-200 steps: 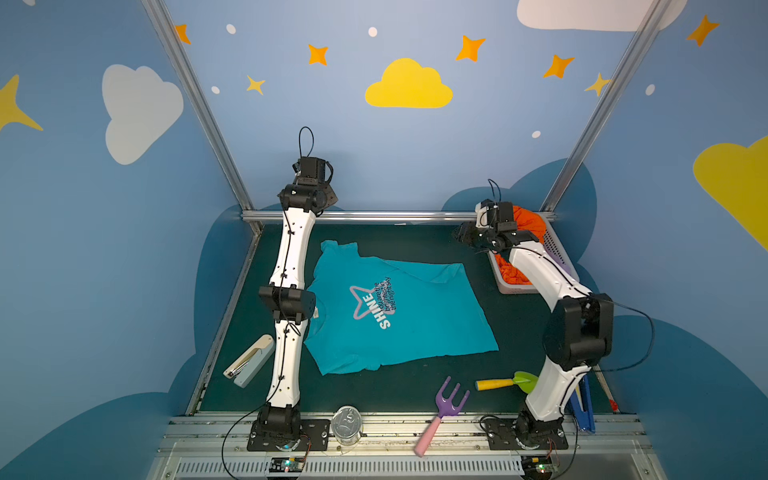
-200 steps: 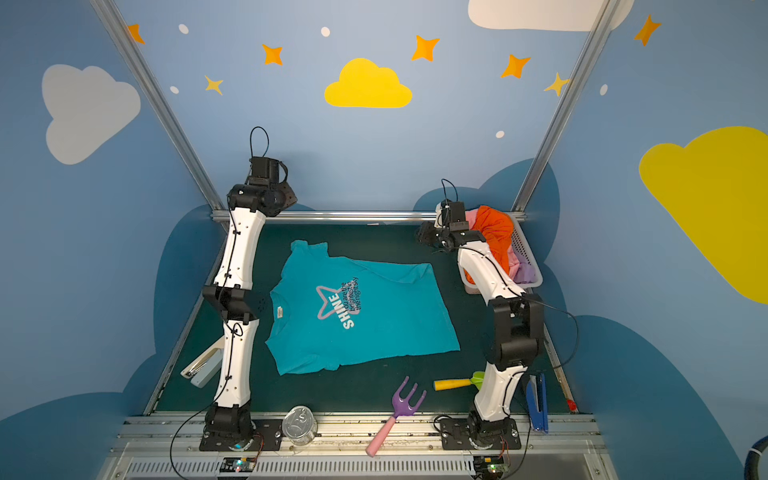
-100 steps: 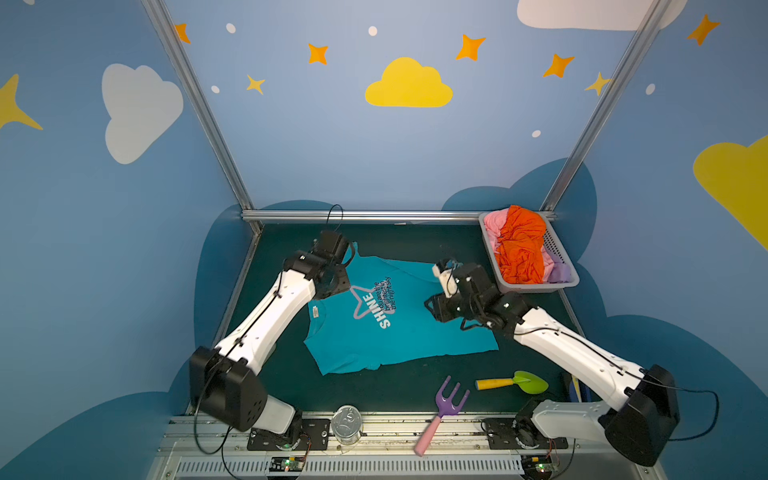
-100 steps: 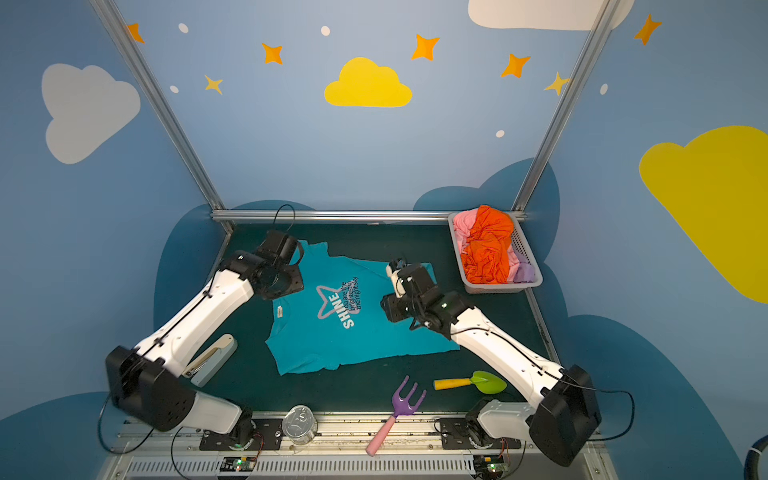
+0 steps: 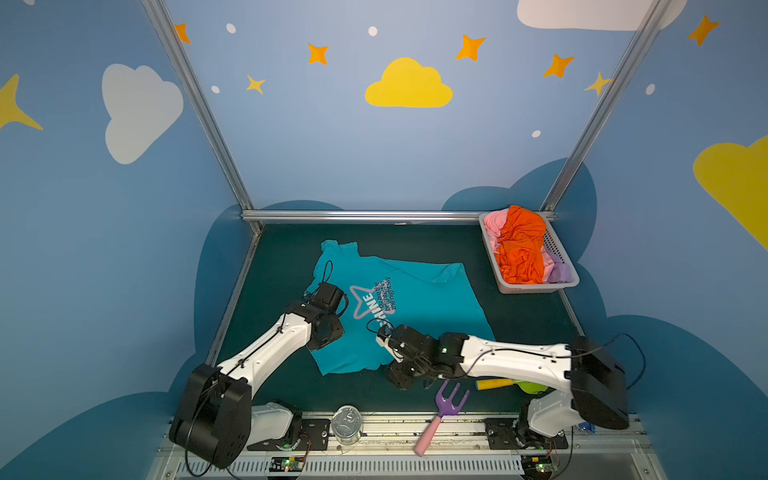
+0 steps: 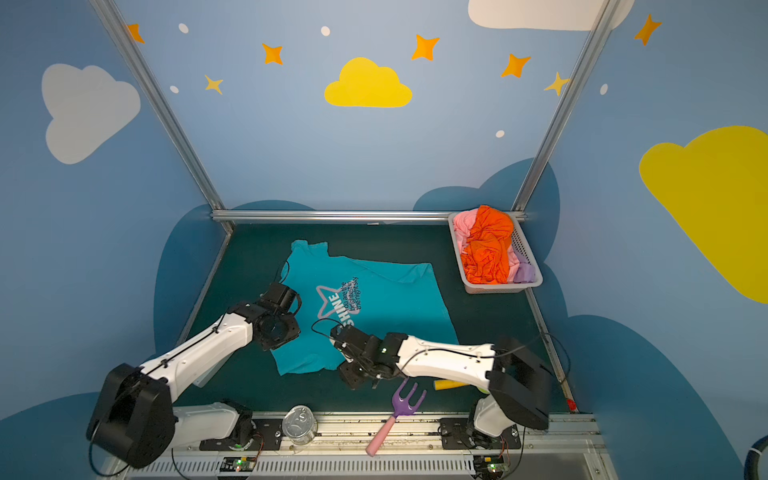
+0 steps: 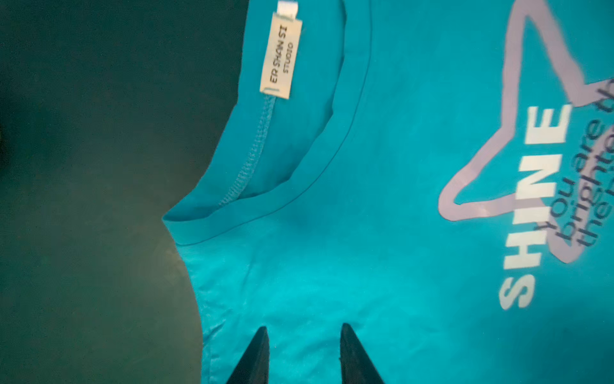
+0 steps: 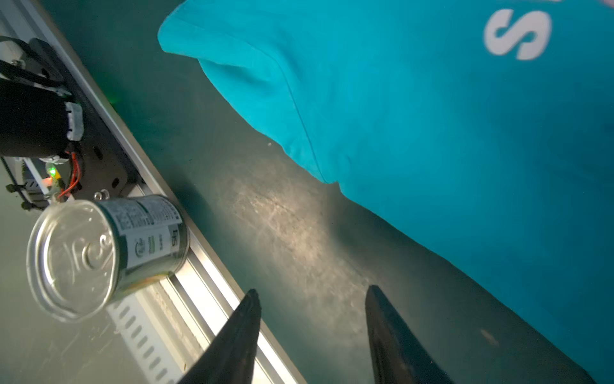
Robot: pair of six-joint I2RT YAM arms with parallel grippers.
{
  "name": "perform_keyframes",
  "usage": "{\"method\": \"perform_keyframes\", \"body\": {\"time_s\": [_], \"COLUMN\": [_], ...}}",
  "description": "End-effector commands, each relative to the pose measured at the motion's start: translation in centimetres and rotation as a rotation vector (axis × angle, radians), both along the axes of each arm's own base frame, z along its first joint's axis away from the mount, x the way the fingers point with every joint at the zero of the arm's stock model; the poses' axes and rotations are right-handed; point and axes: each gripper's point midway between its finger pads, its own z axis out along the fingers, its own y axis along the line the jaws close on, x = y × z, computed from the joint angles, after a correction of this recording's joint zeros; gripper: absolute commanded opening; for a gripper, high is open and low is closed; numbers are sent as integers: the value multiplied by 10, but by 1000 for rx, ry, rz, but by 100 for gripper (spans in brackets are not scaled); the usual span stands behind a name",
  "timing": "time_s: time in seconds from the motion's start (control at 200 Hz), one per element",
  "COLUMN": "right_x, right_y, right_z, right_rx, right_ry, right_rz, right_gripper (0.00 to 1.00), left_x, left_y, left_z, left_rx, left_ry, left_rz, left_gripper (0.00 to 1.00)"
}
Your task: Fold and stack the t-shirts
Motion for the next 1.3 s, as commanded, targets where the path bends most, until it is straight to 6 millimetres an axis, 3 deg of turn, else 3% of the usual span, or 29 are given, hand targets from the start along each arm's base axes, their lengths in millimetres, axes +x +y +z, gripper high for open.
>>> {"method": "perform_keyframes", "body": {"time_s": [0.0,0.13,0.441,0.556,0.741,0.786,0.841,0.886,0.921,0.956,1.061,1.292], "right_x": [-10,-19,-9,11,53,62,69,72,74,75,73,42], "right_y": [32,57,91,101,107,106,105,103,102,101,99,90], "right_z": [1,-13,-40,-50,-59,-61,-62,-62,-58,-54,-32,25], "right_rx": [-9,-65,-129,-161,-140,-135,-125,-117,-102,-94,-60,14], "right_ry": [44,34,12,-27,-66,-68,-49,-28,-16,-7,24,119], "right_rz": [38,104,146,109,-16,-43,-64,-74,-76,-78,-66,34], "right_gripper": [51,50,55,58,55,52,40,19,6,0,0,0], "left_x": [20,31,66,70,67,67,68,68,69,70,72,76], "left_y": [-3,-1,15,9,9,10,11,13,14,15,11,11], "left_z": [-12,-33,-63,-74,-91,-93,-94,-94,-94,-95,-94,-93], "left_rx": [-17,-37,-131,-159,-177,-188,-197,-199,-203,-203,-228,-231], "left_ry": [-8,35,94,120,161,167,168,167,160,159,165,162], "left_rz": [41,48,87,72,67,70,74,76,74,76,67,58], "left_gripper": [34,33,31,30,30,30,30,30,30,30,30,30]}}
